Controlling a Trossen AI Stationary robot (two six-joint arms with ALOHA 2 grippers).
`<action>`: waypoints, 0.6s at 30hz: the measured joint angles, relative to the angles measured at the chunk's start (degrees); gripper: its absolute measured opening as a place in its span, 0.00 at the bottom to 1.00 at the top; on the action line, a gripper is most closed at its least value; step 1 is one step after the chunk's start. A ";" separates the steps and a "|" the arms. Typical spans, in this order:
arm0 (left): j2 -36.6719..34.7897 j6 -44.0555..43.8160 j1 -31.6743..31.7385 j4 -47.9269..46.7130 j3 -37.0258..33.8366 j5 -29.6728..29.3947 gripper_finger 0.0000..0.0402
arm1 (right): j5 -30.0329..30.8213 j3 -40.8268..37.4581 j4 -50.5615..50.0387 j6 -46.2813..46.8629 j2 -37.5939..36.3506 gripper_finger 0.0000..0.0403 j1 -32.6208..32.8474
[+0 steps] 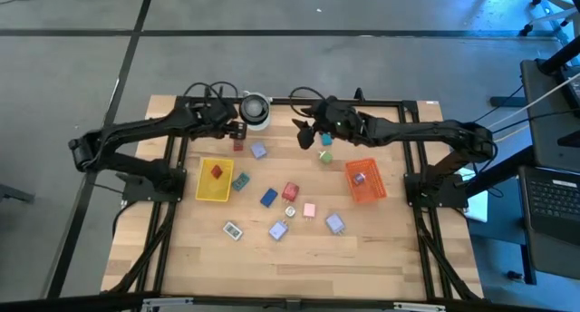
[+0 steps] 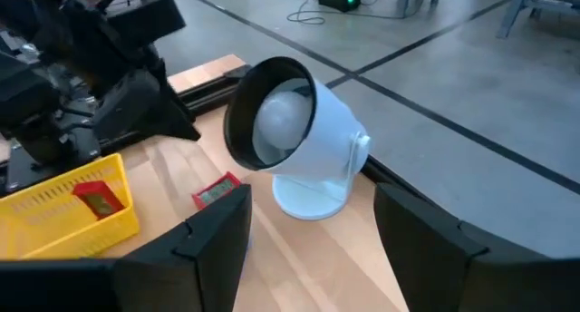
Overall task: Pick & Place Office items
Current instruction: Put the red digital clock into the yellow basket
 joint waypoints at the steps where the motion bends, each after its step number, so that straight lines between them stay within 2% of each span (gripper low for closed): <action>1: 0.82 -0.29 -0.30 0.10 0.00 -0.17 0.52 | 0.01 0.02 -0.01 -0.04 0.11 0.58 -0.09; 12: 9.81 -1.60 -1.45 2.39 0.00 -1.58 0.52 | 0.01 0.04 -1.64 -1.51 0.12 0.58 0.37; 18: 13.43 -1.52 -1.38 3.94 -0.02 0.66 0.52 | -2.09 0.04 -2.14 -3.16 -2.75 0.58 0.18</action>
